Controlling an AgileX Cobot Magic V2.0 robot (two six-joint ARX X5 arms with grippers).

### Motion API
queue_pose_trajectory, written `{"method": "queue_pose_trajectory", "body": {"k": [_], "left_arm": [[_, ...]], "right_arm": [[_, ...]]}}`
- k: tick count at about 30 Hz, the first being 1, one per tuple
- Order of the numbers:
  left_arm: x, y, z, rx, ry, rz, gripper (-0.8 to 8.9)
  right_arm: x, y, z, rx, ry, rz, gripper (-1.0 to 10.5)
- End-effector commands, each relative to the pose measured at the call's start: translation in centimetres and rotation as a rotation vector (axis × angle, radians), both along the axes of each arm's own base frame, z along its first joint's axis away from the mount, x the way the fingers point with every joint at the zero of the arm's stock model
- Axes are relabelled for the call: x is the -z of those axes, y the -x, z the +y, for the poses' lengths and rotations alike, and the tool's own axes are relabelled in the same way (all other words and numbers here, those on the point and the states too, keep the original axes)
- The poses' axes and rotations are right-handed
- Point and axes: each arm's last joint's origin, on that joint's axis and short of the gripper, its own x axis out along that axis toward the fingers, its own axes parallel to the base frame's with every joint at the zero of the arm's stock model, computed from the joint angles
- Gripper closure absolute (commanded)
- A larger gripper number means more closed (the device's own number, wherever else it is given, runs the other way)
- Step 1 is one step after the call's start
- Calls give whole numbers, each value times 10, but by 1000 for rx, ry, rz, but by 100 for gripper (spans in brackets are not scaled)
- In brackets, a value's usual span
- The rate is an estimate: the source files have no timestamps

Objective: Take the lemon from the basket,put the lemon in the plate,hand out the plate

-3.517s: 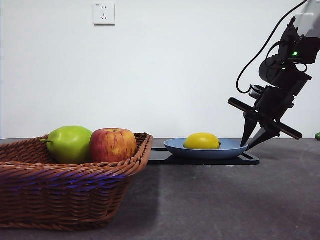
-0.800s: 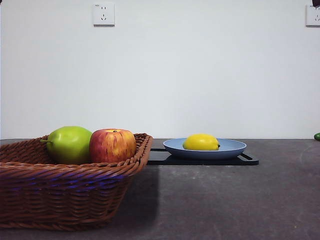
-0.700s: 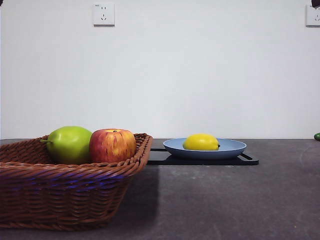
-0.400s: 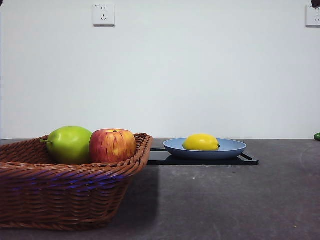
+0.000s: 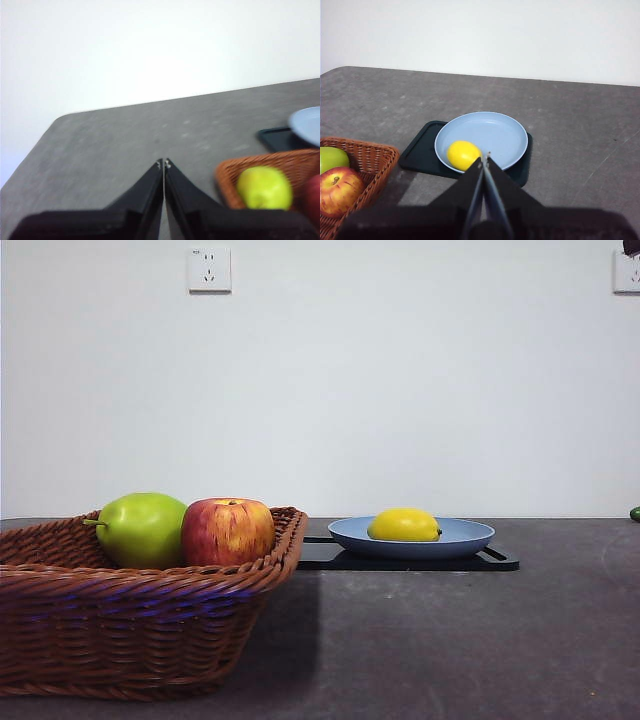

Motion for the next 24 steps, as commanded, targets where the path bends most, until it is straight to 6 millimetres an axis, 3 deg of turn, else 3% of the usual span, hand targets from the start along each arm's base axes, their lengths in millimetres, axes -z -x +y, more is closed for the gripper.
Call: {"method": "queue_pose_trajectory", "body": {"k": [1, 16, 24], "left_arm": [[20, -2, 3, -4, 14, 0, 804], [84, -21, 9, -35, 54, 99, 804], [87, -21, 9, -24, 82, 108, 804]], "right_arm": [[-5, 0, 1, -2, -20, -14, 936], [-5, 1, 1, -3, -21, -14, 936], [-5, 1, 1, -3, -21, -15, 936]]}}
